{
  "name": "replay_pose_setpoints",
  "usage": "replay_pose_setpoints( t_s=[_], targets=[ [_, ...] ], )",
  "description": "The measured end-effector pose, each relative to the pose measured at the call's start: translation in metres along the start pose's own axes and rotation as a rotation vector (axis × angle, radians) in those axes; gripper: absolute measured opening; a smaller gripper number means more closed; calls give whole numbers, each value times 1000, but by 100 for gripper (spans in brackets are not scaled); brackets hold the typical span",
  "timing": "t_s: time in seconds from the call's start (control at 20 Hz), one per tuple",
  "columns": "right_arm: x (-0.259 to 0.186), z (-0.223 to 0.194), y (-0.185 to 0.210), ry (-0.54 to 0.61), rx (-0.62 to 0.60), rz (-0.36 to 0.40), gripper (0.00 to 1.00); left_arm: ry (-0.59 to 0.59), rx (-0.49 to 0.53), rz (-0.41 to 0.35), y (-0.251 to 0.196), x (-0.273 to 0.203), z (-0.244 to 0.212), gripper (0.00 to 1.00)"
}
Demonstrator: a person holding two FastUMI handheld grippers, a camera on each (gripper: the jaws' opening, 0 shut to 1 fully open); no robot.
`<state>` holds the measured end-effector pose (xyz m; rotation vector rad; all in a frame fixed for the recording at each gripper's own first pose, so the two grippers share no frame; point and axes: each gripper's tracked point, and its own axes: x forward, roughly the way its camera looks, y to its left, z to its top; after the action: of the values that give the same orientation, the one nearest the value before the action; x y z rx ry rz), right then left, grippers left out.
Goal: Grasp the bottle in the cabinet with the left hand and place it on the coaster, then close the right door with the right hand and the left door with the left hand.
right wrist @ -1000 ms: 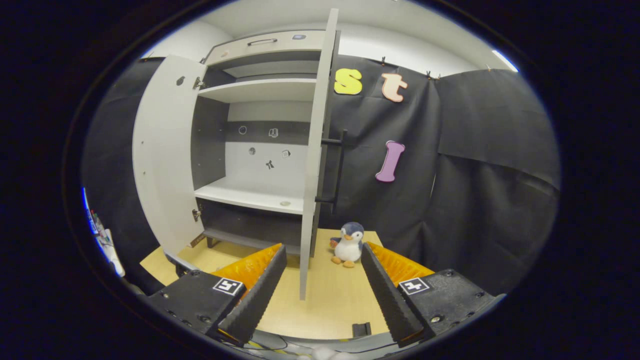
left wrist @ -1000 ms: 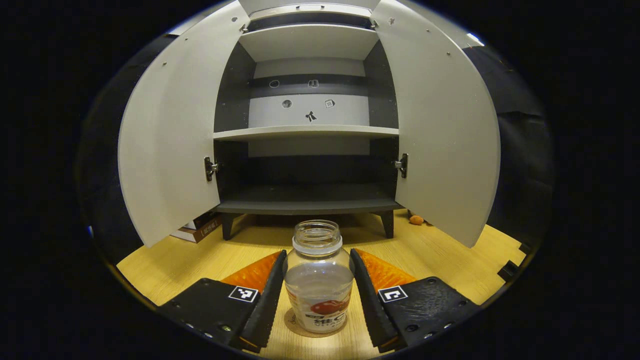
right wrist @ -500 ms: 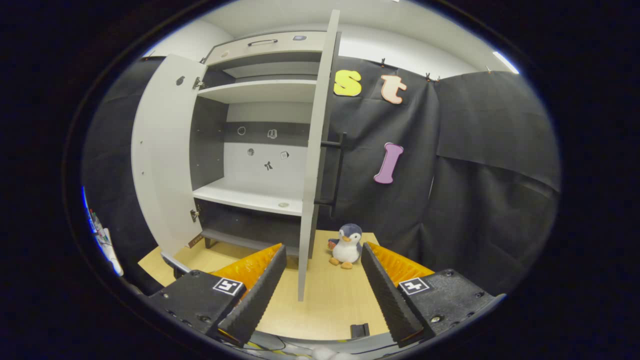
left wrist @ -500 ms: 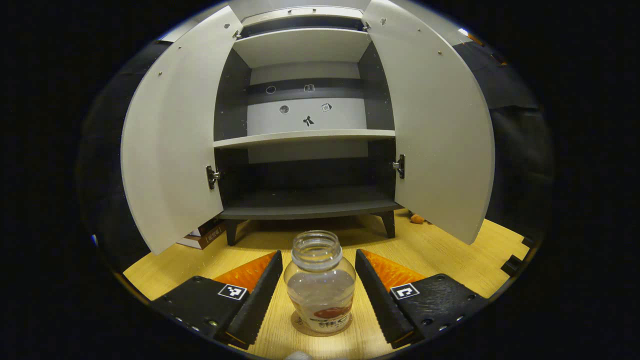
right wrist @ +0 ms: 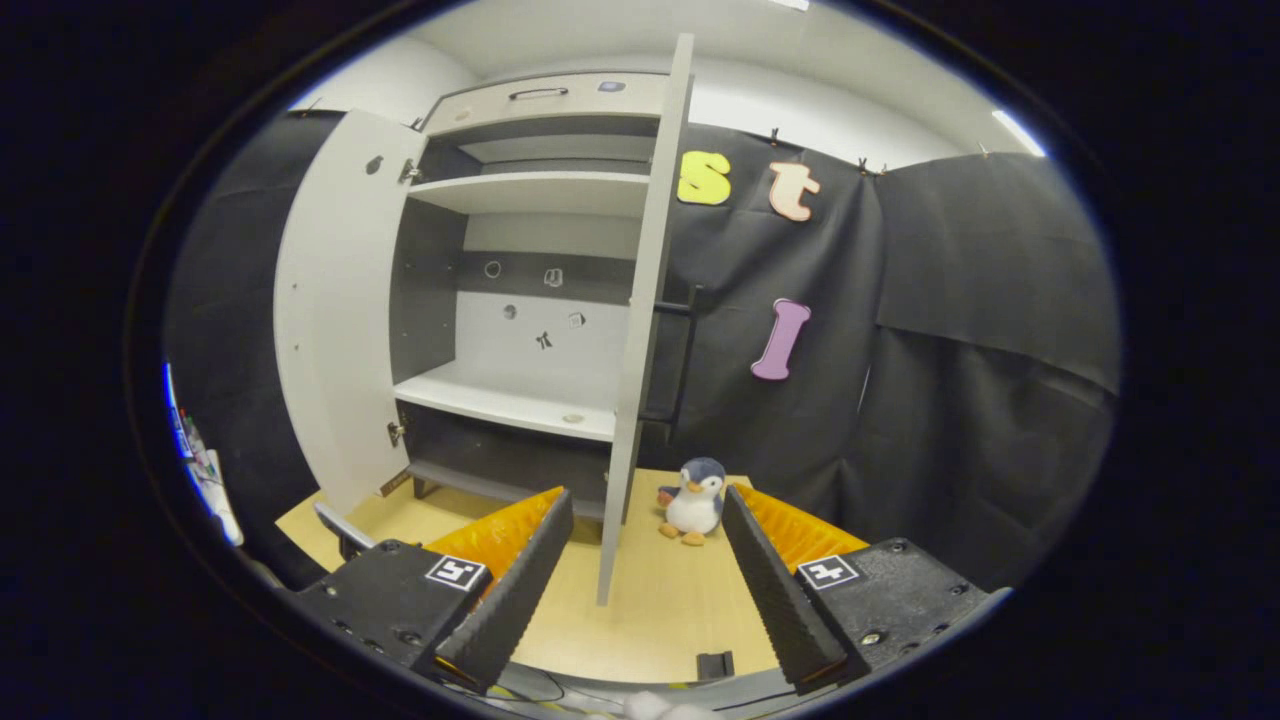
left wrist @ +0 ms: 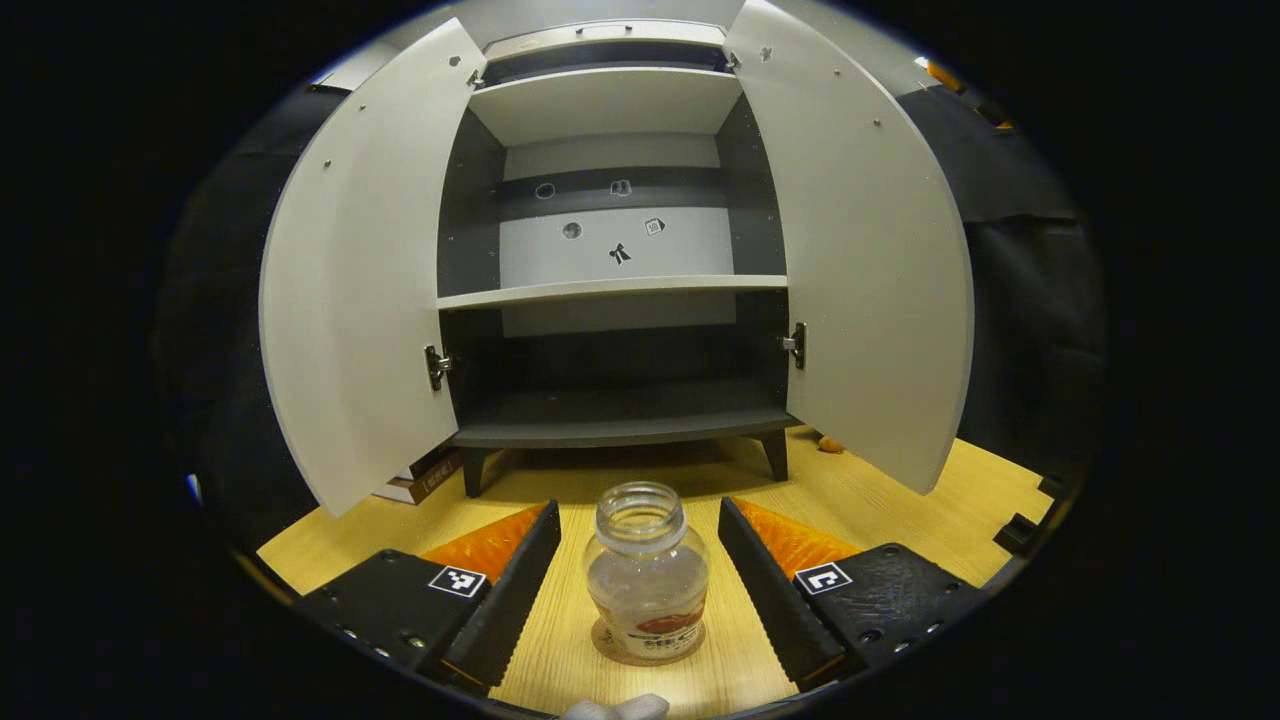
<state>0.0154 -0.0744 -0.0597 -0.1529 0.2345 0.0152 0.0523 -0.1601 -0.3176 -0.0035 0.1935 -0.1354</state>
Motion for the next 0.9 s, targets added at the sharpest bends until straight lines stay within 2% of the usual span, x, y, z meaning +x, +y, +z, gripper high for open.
replay_pose_setpoints(
  t_s=[0.25,0.55,0.7,0.9],
  targets=[
    [1,15,-21,-68,53,-30,98,-9,1,-3,15,-41,46,96],
    [23,38,-79,-136,112,-145,97,-15,-34,63,65,-96,113,96],
    [42,48,-95,-154,155,-151,97,-20,-38,97,89,-119,139,96],
    [69,56,-98,-156,148,-137,98,-2,-24,128,109,-146,160,96]
  ],
)
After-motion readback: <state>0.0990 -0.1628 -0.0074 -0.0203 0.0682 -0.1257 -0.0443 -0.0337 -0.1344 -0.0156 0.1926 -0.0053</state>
